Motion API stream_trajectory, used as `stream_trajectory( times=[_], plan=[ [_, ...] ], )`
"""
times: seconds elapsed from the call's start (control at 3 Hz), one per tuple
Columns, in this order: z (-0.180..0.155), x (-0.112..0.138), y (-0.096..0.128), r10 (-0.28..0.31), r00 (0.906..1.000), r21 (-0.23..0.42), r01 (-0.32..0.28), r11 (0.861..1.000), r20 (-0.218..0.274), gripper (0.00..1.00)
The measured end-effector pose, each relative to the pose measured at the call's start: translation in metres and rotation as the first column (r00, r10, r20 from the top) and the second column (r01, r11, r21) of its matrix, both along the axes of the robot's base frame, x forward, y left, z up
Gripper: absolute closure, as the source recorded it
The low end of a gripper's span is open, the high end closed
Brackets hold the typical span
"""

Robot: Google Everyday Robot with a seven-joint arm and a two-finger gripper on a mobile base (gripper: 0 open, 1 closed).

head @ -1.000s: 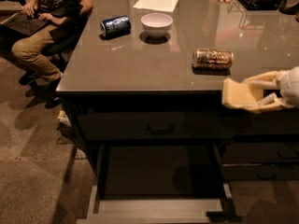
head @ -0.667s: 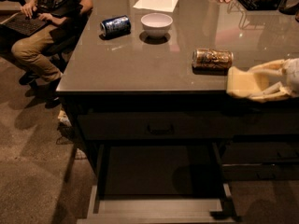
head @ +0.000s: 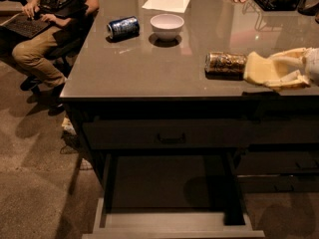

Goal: Pick sponge from middle drawer and place on counter

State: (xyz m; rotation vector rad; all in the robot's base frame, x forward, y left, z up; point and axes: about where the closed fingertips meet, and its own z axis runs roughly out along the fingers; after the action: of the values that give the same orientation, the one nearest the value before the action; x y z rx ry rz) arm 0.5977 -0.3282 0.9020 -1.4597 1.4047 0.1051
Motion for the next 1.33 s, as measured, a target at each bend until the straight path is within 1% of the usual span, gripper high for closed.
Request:
stream_trajectory(
  times=[0.33, 0.67, 1.0, 1.33],
  plan=[
    [0.005, 0.021, -0.018, -0.067, 0.9977, 0.069, 0.066, 0.995, 0.011, 1.00],
    [0.011, 0.033, -0.035, -0.129, 0.9913, 0.123, 0.125, 0.984, 0.024, 1.00],
    [0.016, 0.040, -0.050, -0.193, 0.9808, 0.161, 0.186, 0.969, 0.028, 1.00],
    [0.018, 0.045, -0.061, -0.247, 0.9689, 0.173, 0.240, 0.955, 0.020, 1.00]
  ],
)
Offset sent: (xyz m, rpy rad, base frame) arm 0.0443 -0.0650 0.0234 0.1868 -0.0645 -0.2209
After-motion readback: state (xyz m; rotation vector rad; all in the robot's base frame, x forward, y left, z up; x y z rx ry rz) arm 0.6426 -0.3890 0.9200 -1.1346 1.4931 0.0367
